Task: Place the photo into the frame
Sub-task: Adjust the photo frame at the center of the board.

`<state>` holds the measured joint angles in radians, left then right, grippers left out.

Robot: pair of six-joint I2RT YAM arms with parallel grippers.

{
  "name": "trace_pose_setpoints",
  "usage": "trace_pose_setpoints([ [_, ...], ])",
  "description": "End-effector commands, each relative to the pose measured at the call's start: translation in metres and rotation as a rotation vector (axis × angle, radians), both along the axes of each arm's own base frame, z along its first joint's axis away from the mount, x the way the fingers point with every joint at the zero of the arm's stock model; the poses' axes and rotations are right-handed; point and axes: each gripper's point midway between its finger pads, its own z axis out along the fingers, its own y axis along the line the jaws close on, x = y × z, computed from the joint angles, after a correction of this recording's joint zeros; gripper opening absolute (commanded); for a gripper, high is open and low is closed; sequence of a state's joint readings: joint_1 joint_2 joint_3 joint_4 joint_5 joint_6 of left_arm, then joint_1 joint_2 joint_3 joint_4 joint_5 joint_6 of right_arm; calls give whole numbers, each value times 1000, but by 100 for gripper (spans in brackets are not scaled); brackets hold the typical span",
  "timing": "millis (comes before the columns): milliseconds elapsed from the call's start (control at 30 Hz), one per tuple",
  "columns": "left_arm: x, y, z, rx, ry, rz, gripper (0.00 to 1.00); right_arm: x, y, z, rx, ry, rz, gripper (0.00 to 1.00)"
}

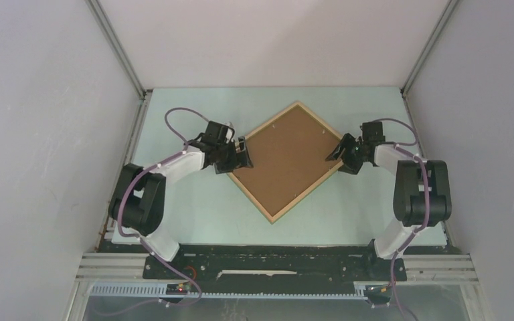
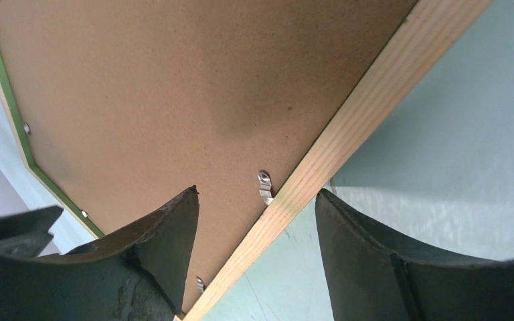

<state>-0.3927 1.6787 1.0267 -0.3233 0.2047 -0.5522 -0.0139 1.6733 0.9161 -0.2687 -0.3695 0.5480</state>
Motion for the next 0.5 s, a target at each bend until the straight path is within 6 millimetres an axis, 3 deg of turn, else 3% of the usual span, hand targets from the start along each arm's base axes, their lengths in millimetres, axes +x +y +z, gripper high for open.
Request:
trace_pose_setpoints([
  [0, 31, 26, 44, 41, -121, 102, 92, 29, -12, 7, -19, -48, -1, 72],
  [133, 77, 69, 46, 88, -145, 272, 93, 24, -6, 2, -15, -34, 20, 71],
  [200, 95, 78, 39, 106, -136, 309, 93, 20, -2, 1, -15, -29, 33, 71],
  [333, 118, 60, 17, 49, -65, 237, 92, 16, 4, 5, -11, -44, 50, 72],
  [467, 114, 51, -3, 35, -12, 206, 91, 18, 8, 9, 18, -58, 60, 71],
])
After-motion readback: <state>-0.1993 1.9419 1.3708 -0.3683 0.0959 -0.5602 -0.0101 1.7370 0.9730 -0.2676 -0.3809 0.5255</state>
